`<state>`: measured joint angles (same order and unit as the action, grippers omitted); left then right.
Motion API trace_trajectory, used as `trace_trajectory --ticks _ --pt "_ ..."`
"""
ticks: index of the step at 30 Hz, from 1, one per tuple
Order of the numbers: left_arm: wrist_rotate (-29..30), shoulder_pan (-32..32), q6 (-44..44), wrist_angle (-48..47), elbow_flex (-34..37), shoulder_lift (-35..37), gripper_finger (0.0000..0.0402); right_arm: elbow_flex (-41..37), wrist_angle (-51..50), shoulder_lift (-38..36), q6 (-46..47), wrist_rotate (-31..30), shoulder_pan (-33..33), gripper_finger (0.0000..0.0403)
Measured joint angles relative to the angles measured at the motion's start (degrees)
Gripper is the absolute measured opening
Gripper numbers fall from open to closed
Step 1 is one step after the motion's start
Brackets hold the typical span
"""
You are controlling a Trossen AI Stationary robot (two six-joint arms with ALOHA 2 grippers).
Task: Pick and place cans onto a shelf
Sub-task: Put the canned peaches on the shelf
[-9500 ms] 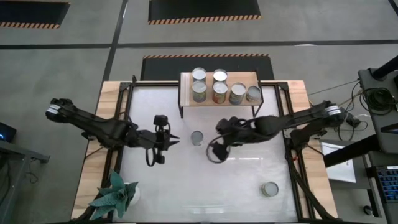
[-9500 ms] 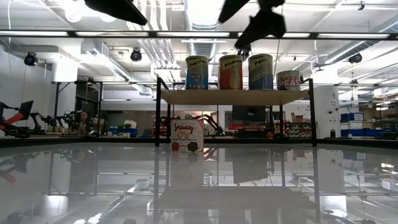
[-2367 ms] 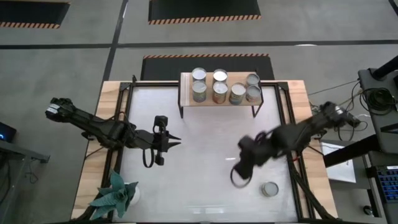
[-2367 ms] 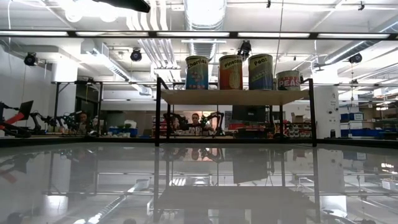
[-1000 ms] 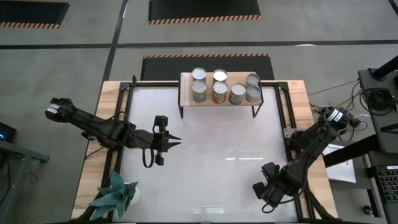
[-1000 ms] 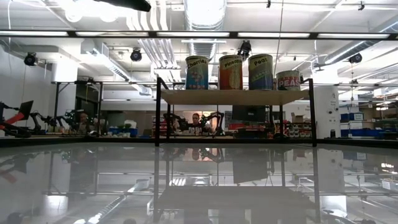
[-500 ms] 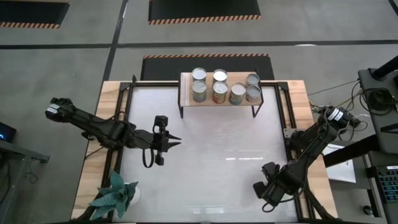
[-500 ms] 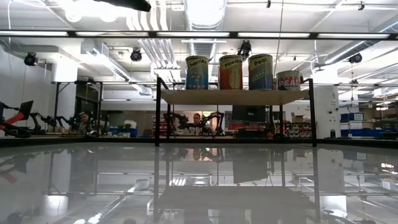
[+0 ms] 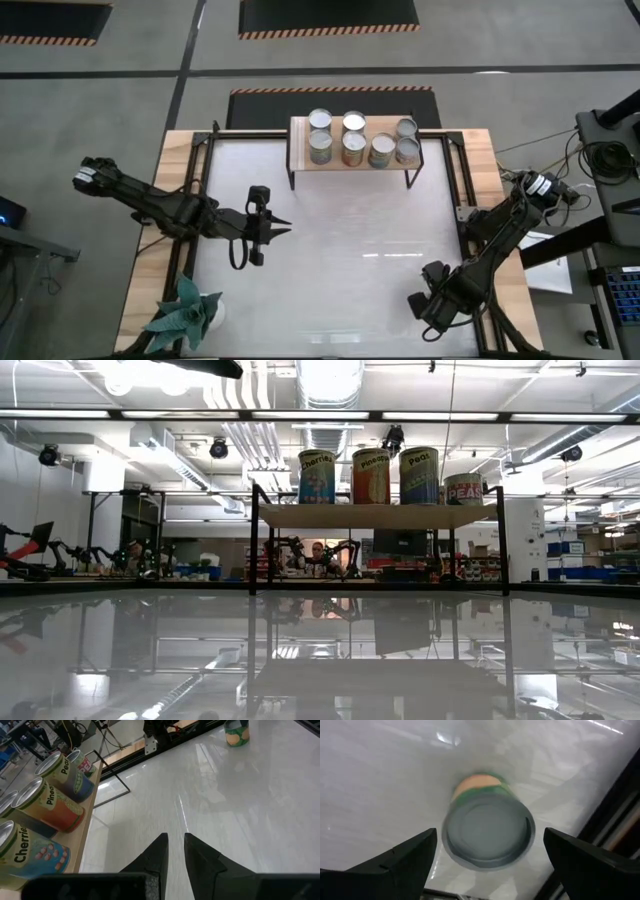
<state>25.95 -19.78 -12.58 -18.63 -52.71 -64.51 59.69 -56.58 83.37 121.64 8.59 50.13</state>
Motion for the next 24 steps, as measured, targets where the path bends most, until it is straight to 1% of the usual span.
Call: trace_trajectory --ticks 2,10,19,24 --pt "0.01 -0.01 0.00 0.00 0.00 0.00 0.0044 -0.33 0.19 0.00 -0.01 0.89 0.06 0.0354" --pt "0.01 0.01 -0.02 0.00 0.00 0.00 0.0044 -2.78 4.15 0.85 0.82 0.42 0.76 0.0350" --pt "-0.01 0.01 0.00 0.00 0.00 0.00 0.0044 -2.85 4.76 1.83 0.97 0.43 0.74 0.0298" --pt "0.00 0.00 -0.01 0.00 0.00 0.00 0.0044 -2.59 3.84 1.59 1.14 0.56 0.65 0.0292"
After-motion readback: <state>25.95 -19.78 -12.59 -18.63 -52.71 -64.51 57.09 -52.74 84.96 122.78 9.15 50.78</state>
